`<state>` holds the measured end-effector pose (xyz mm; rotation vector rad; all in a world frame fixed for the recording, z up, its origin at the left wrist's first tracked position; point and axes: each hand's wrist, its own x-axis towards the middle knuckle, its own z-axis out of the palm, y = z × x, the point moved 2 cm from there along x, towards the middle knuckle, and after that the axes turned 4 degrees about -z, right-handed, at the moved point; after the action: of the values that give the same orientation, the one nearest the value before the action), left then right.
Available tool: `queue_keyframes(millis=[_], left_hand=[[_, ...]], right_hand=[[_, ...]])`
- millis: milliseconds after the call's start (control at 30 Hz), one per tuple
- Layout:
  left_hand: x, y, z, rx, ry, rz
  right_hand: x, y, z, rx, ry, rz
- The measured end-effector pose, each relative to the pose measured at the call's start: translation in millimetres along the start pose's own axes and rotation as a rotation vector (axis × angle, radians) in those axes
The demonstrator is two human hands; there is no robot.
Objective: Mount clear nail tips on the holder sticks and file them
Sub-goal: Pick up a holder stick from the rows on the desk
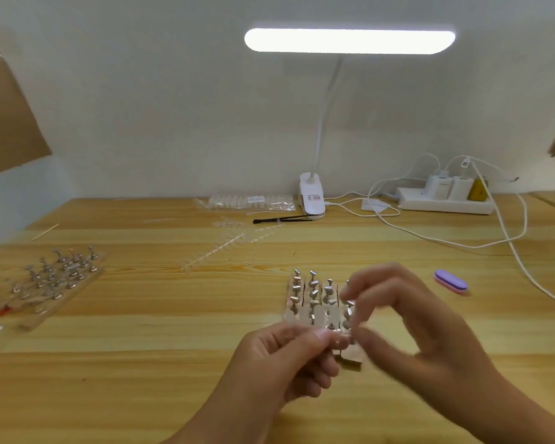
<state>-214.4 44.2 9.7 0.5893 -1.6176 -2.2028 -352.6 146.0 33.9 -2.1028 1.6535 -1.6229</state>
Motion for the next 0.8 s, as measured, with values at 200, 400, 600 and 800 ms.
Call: queue_keyframes(millis=[200,400,600,800], left_hand=[[-6,-1,-11,0.894,-0.137,0.829],[7,8,-26,0.062,-0.207,-0.252],[3,7,-30,-0.291,-0.247,-0.581],[-29,1,-23,-0.423,0.113,-0.509]], right_hand=[[11,38,-19,0.933,0.354,0.814],[0,79,-58,-0.125,-0.127,0.843],[28,109,-45,0.123,-0.093,0.860],[71,124,-22,0.371,-0.199,0.896]])
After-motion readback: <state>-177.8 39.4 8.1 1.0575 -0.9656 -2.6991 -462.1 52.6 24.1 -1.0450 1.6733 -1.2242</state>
